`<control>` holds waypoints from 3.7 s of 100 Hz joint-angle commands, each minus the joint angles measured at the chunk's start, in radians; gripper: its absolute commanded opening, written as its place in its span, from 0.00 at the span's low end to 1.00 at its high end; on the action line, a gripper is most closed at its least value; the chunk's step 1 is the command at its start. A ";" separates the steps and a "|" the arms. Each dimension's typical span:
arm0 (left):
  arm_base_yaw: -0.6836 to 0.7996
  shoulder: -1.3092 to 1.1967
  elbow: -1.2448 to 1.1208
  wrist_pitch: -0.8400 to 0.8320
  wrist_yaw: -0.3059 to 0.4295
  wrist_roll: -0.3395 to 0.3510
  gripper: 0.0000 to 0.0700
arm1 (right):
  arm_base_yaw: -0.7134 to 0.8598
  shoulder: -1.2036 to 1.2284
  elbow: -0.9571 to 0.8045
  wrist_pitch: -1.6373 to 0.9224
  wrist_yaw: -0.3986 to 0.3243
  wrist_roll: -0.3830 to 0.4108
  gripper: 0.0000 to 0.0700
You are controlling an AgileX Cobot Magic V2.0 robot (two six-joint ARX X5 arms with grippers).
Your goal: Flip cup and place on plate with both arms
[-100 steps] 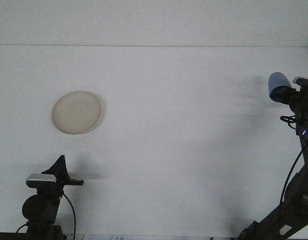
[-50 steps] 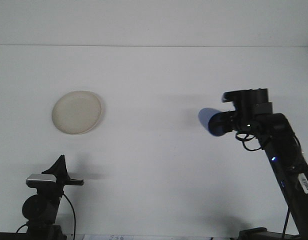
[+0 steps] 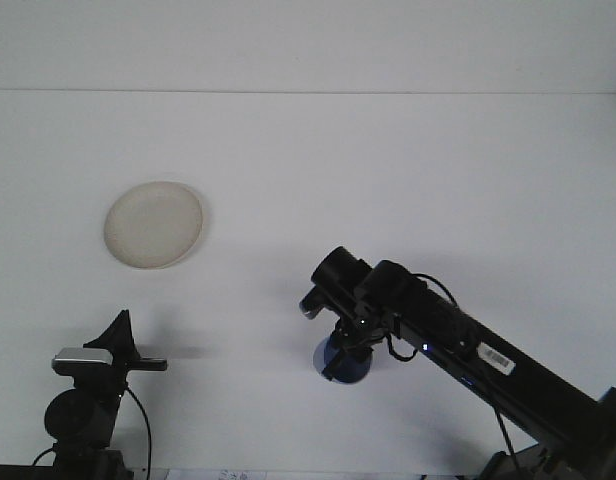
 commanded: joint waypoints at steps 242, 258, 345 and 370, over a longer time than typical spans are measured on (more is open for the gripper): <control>-0.153 0.682 0.720 -0.373 0.617 -0.309 0.56 | 0.027 -1.284 -0.793 0.752 0.193 -0.005 0.61; -0.397 0.941 0.910 -0.533 0.616 -0.230 0.56 | 0.027 -1.284 -0.798 0.752 0.211 -0.005 0.61; -0.898 1.637 1.281 -0.664 0.227 -0.201 0.56 | 0.027 -1.284 -0.800 0.748 0.210 -0.005 0.61; -0.910 1.664 1.281 -0.673 0.204 -0.183 0.09 | 0.027 -1.284 -0.800 0.749 0.210 -0.005 0.61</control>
